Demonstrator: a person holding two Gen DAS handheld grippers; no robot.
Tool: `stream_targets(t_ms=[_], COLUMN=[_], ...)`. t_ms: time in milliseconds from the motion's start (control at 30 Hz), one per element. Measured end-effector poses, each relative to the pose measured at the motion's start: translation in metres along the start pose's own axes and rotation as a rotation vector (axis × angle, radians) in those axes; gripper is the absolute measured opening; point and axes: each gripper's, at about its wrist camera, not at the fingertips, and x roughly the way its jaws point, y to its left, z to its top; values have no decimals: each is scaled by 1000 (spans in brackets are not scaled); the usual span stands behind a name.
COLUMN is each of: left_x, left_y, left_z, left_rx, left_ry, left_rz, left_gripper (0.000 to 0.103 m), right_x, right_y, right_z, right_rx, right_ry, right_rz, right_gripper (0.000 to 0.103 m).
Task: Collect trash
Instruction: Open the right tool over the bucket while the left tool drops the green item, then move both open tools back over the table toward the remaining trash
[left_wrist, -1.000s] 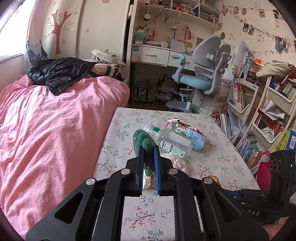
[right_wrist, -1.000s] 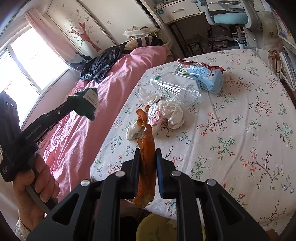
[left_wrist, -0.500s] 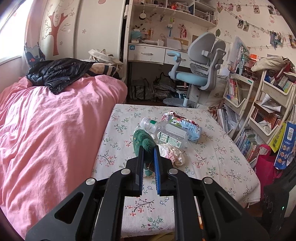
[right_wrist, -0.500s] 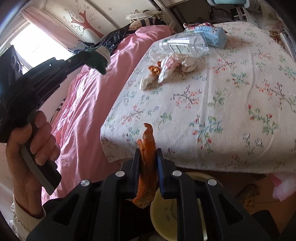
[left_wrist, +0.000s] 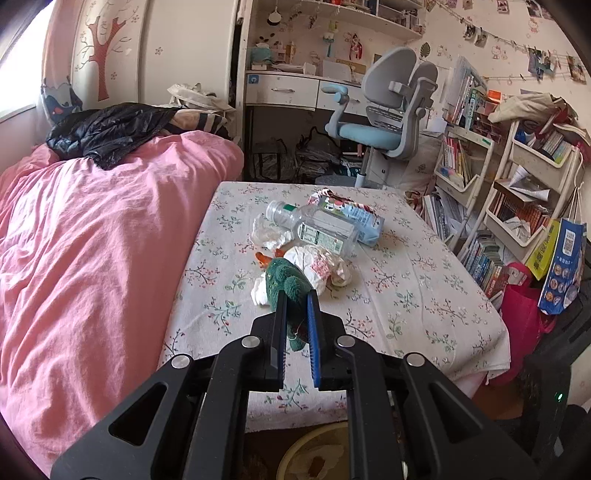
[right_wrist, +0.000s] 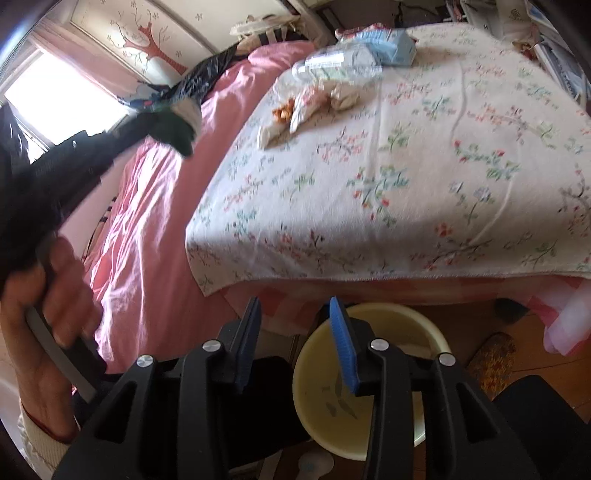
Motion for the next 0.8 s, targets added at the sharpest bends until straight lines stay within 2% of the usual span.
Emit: stream_targets(t_ms=[100, 200, 267, 333, 367, 433, 467, 500, 567, 633, 700, 800], left_x=[-3, -5, -4, 2, 5, 7, 7, 5, 0, -6, -14, -24], left_y=[-9, -18, -23, -28, -32, -38, -42, -45, -47, -41, -33, -20], left_z=[-14, -30, -45, -64, -75, -89, -93, -94, -92, -84, -74, -55], left_rx=[18, 28, 20, 4, 1, 23, 45, 73, 96, 80, 37, -21], left_ry=[34, 80, 140, 252, 314, 368, 380, 375, 327, 270, 192, 56], left_rz=[-9, -28, -62, -138, -169, -172, -168, -153, -108, -64, -31, 32], left_gripper=[10, 10, 10, 10, 13, 20, 32, 37, 55, 59, 65, 75], right_x=[-22, -40, -51, -61, -66, -70, -72, -74, -79, -86, -92, -96], right_y=[-2, -5, -9, -11, -12, -10, -7, -3, 5, 13, 22, 32], right_z=[5, 9, 10, 12, 13, 17, 19, 22, 29, 37, 46, 62], right_rx=[3, 16, 31, 37, 38, 31, 21, 3, -48, -116, -189, -305], right_ry=[-98, -175, -217, -253, -265, -272, -273, -275, -276, -281, -296, -328], right_rz=[-23, -40, -46, -56, -59, -60, -60, -60, -65, -87, -118, -177], right_gripper=[53, 56, 57, 59, 59, 62, 63, 64, 65, 68, 75, 76])
